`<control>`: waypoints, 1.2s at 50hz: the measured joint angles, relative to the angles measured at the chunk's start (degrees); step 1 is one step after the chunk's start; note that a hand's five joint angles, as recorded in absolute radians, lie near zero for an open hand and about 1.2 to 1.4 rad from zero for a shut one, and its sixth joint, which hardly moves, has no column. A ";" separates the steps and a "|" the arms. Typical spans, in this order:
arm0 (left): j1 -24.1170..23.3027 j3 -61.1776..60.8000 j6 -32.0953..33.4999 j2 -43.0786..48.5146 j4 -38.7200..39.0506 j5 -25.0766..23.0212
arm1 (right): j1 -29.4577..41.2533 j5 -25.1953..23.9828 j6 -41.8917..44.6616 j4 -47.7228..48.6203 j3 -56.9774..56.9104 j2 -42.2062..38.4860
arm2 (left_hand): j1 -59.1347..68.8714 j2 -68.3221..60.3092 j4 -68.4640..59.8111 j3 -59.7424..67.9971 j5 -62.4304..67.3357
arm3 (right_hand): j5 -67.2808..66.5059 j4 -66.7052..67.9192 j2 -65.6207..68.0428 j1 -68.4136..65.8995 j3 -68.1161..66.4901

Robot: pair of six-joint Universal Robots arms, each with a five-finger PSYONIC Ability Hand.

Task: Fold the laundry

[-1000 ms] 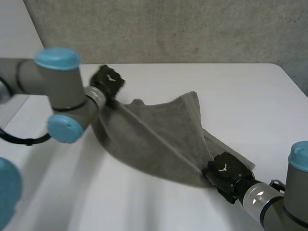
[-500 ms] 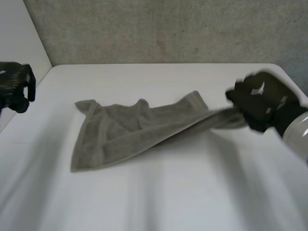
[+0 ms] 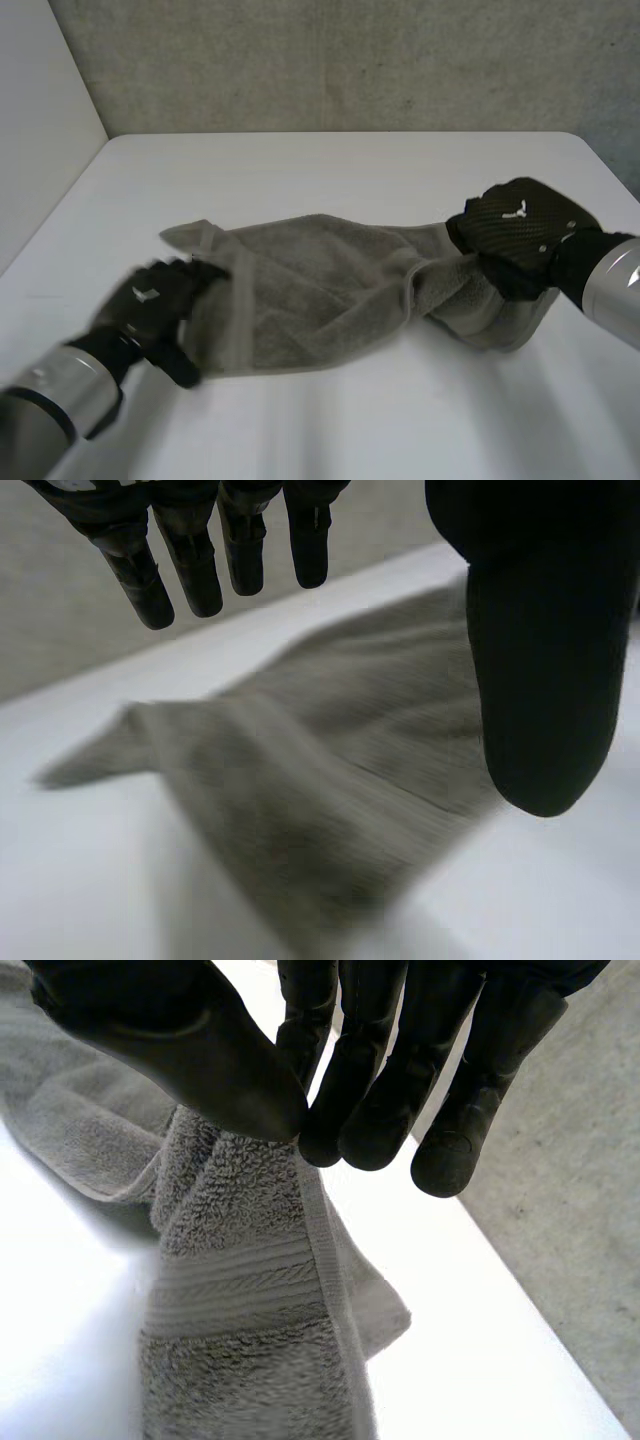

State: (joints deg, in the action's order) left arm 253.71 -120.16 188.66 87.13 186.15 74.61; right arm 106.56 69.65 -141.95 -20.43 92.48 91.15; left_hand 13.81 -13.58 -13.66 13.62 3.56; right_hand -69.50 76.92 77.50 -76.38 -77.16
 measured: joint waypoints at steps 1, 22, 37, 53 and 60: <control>-0.46 -0.38 0.04 0.67 0.80 -0.27 | -0.01 0.05 0.00 0.54 0.54 -0.04 | 0.00 0.00 0.00 0.00 0.00 | 0.00 0.00 0.00 0.00 0.00; -3.53 -1.22 14.20 15.19 13.84 -0.41 | -5.92 -0.42 -0.17 8.96 10.43 -0.08 | 4.55 -4.87 -4.67 4.78 5.04 | 0.00 0.00 0.00 0.00 0.00; -3.11 1.17 15.86 20.47 19.48 2.65 | -7.09 -0.39 -0.17 10.75 11.71 -0.91 | 8.20 -8.47 -8.30 8.43 8.51 | 0.00 0.00 0.00 0.00 0.00; -3.04 3.75 15.79 24.01 19.45 2.55 | -7.07 -0.39 -0.12 11.11 12.05 -2.10 | 12.14 -12.36 -12.28 12.35 12.32 | 0.00 0.00 0.00 0.00 0.00; -3.04 5.70 15.81 25.29 19.50 2.55 | -7.07 -0.39 -0.08 11.11 12.11 -2.37 | 17.88 -18.12 -17.75 18.05 17.68 | -0.01 0.00 0.00 0.00 0.00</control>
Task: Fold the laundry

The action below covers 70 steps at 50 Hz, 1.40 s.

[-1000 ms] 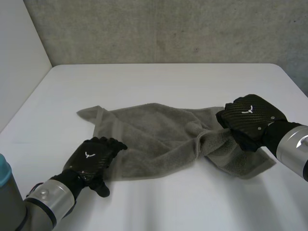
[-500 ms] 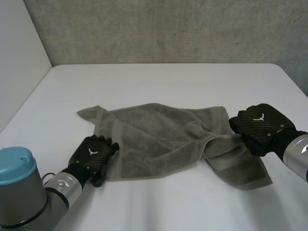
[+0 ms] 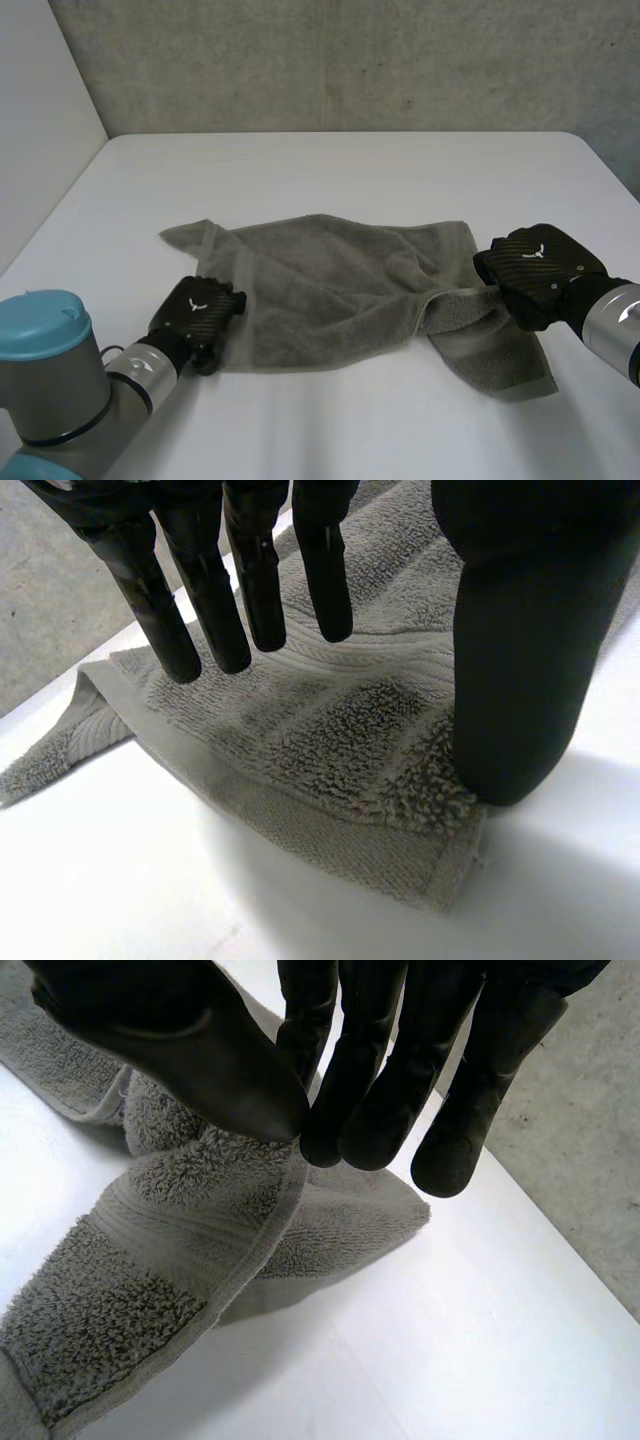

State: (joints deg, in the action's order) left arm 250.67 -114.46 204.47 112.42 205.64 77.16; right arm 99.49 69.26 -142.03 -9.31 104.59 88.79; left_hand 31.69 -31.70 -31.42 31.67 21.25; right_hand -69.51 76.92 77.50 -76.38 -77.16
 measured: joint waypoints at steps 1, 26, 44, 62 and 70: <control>0.00 0.18 0.00 0.12 0.00 0.00 | 0.00 0.00 0.00 0.00 0.01 -0.02 | 0.85 -0.55 -0.81 0.54 0.76 | 0.01 0.00 0.00 0.00 0.00; 0.08 4.36 -0.13 2.34 -0.05 0.00 | 0.09 0.00 0.09 0.00 0.18 -0.83 | 32.89 -33.62 -33.91 33.57 33.14 | 0.01 0.00 0.00 0.00 0.00; 0.77 3.94 -0.12 1.33 -0.94 1.56 | 0.09 0.00 0.09 0.04 0.41 -0.79 | 35.86 -37.96 -38.33 37.93 36.66 | 0.01 0.00 0.00 0.00 0.00; 8.21 -1.78 -0.26 -29.54 -23.01 3.65 | -1.43 -0.10 8.94 -8.01 -2.90 3.31 | 36.17 -37.98 -38.36 37.97 36.69 | 0.01 0.00 0.00 0.00 0.00; 13.19 -2.43 -0.21 -44.47 -33.24 2.62 | -2.77 -2.91 18.43 -21.70 -5.71 6.05 | 36.17 -37.99 -38.37 37.97 37.06 | 0.01 0.00 0.00 0.00 0.00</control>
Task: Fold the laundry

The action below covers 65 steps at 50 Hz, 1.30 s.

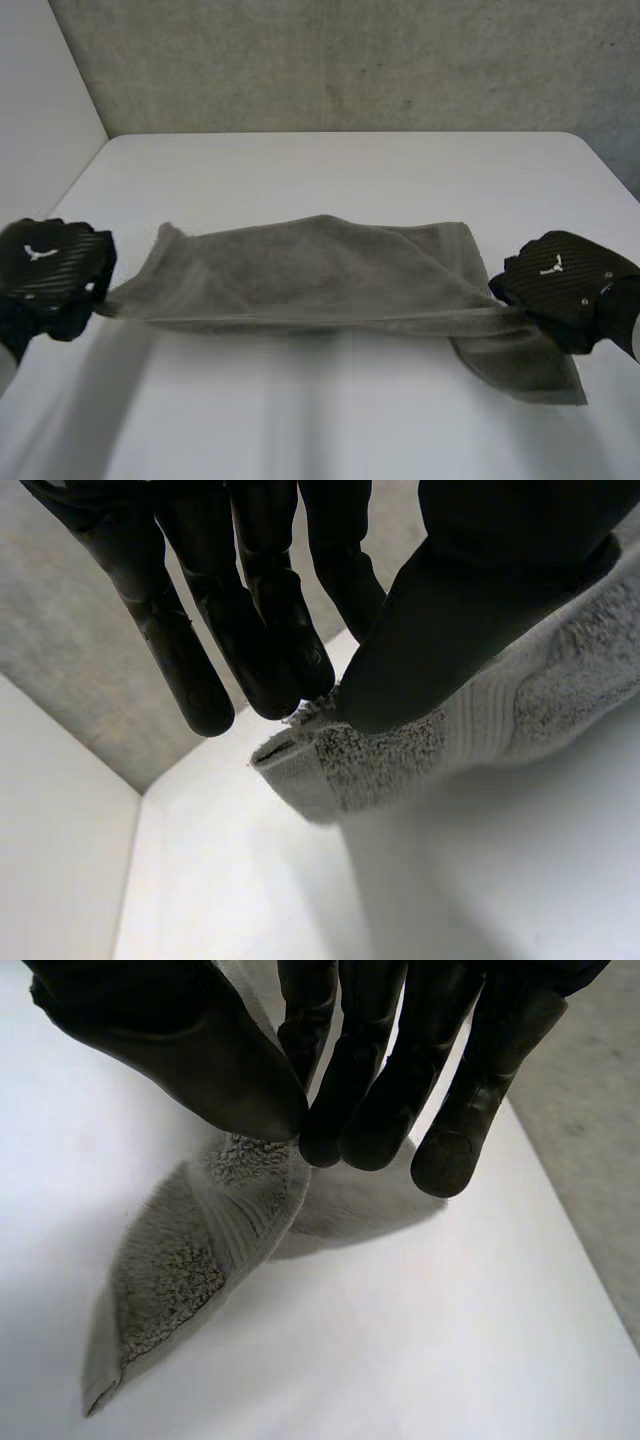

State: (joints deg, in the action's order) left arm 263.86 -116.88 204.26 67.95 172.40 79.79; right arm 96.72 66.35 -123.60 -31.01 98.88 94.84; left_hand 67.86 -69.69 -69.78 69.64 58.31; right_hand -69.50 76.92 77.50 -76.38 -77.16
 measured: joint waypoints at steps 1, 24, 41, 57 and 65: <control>0.33 0.11 -0.01 -1.22 -1.02 -0.12 | -0.06 -1.09 0.67 -1.83 -0.52 0.42 | 0.00 0.00 0.00 0.00 0.00 | 0.00 0.00 0.00 0.00 0.00; 8.76 2.90 -0.37 9.09 1.10 -0.57 | 0.50 -4.82 6.17 -8.50 -13.31 -7.19 | 0.54 0.00 0.00 0.01 0.58 | 0.00 0.00 0.00 0.00 0.00; 1.69 24.82 -7.50 40.33 10.47 1.69 | 12.19 9.61 6.25 11.09 -32.25 -32.34 | 0.54 0.00 -0.01 0.02 0.58 | -0.01 0.00 0.01 0.00 0.00; -0.93 17.33 -13.28 37.88 4.03 -6.66 | 13.12 9.42 5.51 17.02 -29.11 -35.99 | -47.51 49.57 49.42 -49.36 -48.28 | 0.00 0.00 0.01 0.00 0.00; -1.24 8.08 -13.76 24.85 1.79 -7.51 | 13.00 9.30 5.38 18.52 -22.39 -32.61 | -49.40 51.53 51.50 -51.49 -50.33 | 0.00 0.00 0.01 0.00 0.00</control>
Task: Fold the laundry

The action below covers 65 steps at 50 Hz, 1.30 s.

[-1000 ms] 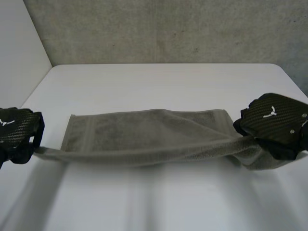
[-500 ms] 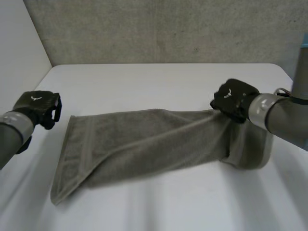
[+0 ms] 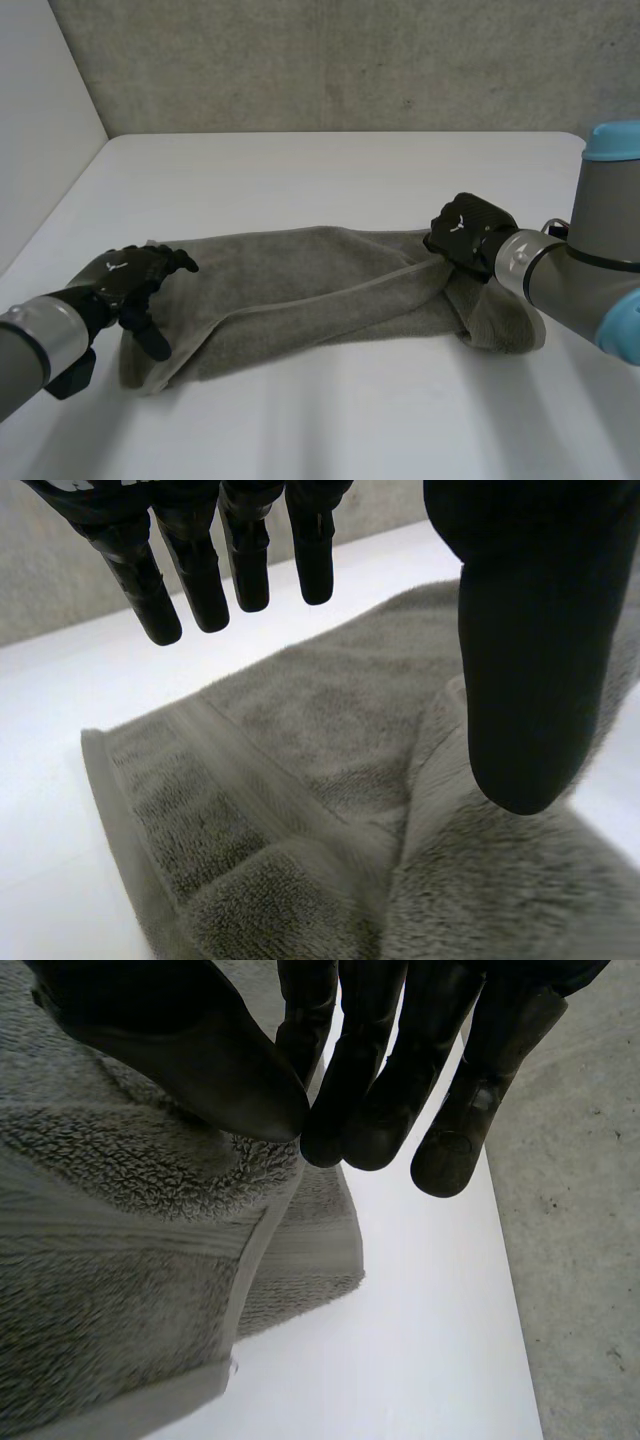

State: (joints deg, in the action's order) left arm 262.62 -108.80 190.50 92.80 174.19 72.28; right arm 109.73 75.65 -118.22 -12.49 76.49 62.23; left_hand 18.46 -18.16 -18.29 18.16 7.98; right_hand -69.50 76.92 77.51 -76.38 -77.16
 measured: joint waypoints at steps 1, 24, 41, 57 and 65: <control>-0.16 -0.98 -0.16 -1.66 0.02 0.14 | -0.04 0.00 0.00 0.35 0.89 0.66 | -0.23 0.12 0.10 -0.10 -0.11 | 0.00 0.00 0.00 0.00 0.00; -9.53 -10.12 -4.98 -6.42 3.01 14.48 | -0.75 -0.13 0.01 4.03 12.40 7.37 | -0.23 0.05 0.10 0.00 0.07 | 0.00 0.00 0.00 0.00 0.00; -12.89 -11.27 -3.83 0.32 15.17 21.04 | -0.68 -0.17 0.01 4.32 14.83 7.76 | 9.38 -9.68 -9.56 9.68 9.88 | -0.01 0.00 0.00 0.00 0.00; -10.27 -10.55 2.92 3.15 22.37 21.69 | -0.63 -0.09 0.01 4.19 15.15 9.72 | 48.90 -51.11 -51.02 51.10 50.03 | -0.01 0.00 0.00 0.00 0.00; -6.65 -7.45 4.92 1.80 22.78 21.25 | -1.16 -0.58 0.02 4.86 12.09 11.08 | 49.34 -51.47 -51.36 51.45 50.32 | 0.00 0.00 0.00 0.00 0.00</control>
State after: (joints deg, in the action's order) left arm 255.97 -116.25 195.42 94.59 196.97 93.53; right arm 108.56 75.07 -118.20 -7.63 88.58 73.31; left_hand 67.80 -69.63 -69.65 69.60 58.30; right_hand -69.50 76.92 77.51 -76.38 -77.16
